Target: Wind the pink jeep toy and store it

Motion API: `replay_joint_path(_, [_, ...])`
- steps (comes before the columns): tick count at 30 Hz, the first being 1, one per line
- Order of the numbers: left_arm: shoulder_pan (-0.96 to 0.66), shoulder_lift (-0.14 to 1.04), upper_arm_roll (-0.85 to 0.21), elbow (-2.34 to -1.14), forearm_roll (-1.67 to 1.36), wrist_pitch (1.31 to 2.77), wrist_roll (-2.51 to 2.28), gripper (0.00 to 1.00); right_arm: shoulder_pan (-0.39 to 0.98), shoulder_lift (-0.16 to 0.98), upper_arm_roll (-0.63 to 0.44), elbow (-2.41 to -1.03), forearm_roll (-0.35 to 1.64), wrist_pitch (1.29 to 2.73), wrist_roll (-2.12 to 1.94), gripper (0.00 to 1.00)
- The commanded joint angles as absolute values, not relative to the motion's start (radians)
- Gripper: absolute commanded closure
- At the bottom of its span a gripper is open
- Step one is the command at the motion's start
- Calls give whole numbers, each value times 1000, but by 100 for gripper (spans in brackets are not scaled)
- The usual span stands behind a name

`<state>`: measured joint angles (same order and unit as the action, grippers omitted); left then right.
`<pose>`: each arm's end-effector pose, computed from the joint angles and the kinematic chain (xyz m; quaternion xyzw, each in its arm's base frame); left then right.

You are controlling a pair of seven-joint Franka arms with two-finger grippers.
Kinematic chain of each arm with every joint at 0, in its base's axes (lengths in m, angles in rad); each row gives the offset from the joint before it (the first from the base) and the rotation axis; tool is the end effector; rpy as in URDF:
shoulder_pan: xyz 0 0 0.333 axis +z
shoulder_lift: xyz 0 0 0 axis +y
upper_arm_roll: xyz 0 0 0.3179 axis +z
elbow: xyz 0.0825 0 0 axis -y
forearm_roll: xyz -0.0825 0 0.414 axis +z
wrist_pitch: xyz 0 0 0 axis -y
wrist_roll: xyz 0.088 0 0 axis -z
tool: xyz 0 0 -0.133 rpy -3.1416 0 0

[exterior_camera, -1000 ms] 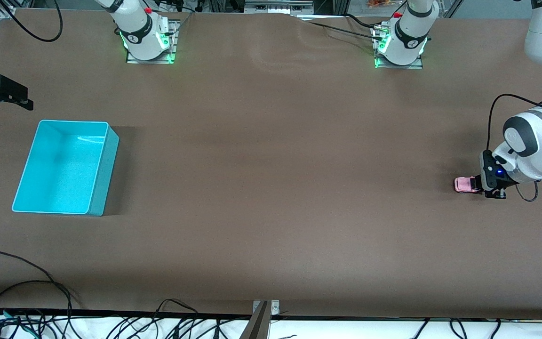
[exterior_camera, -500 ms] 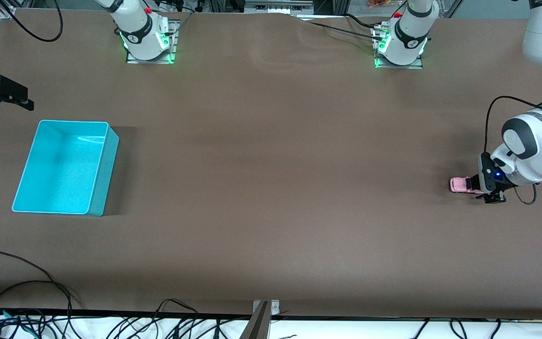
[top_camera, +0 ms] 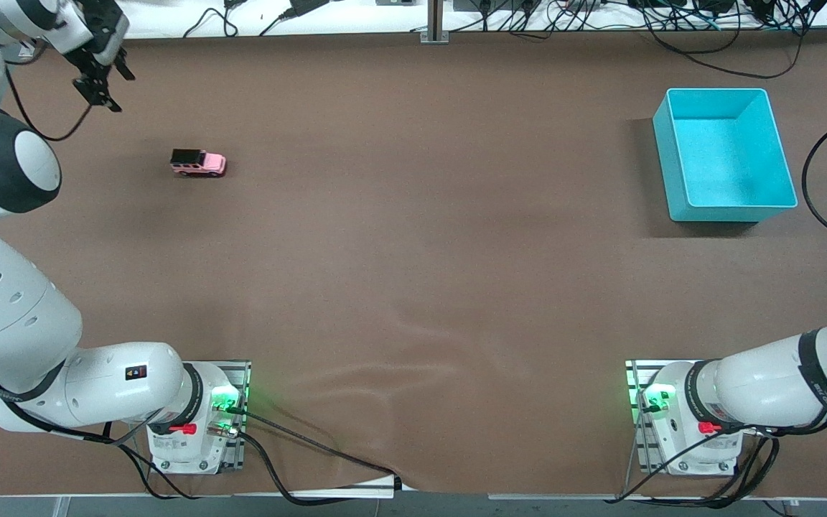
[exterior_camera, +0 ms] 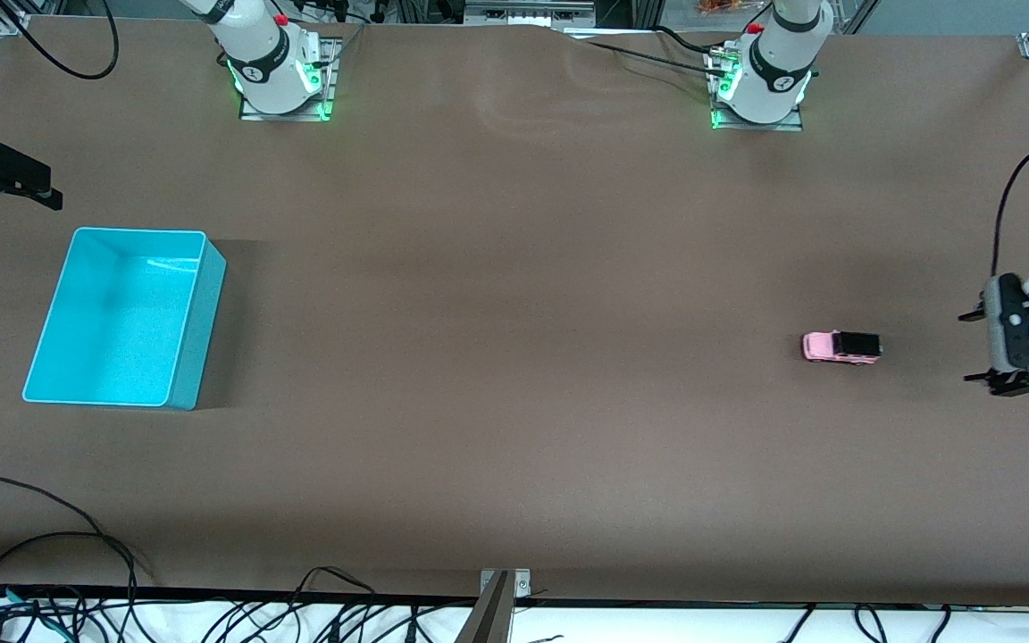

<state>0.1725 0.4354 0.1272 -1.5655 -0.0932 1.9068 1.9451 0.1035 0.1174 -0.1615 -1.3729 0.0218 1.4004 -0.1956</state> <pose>0.6690 0.1878 0.3502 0.6887 -0.7235 -0.0049 0.0476 0.6000 -0.0257 0.6150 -0.9966 -0.0702 0.0437 0.0070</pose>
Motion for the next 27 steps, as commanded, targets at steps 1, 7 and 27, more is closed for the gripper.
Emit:
replay_joint_path(1, [169, 416, 132, -1511, -92, 1876, 1904, 0, 95, 114, -163, -1374, 43, 1404, -212, 0])
replay_joint_path(7, [147, 373, 132, -1496, -83, 1937, 1901, 0, 95, 114, -163, -1374, 43, 1404, -212, 0])
replay_joint_path(27, [118, 275, 124, -1502, -77, 1962, 1582, 0, 95, 115, -172, -1374, 43, 1404, -213, 0])
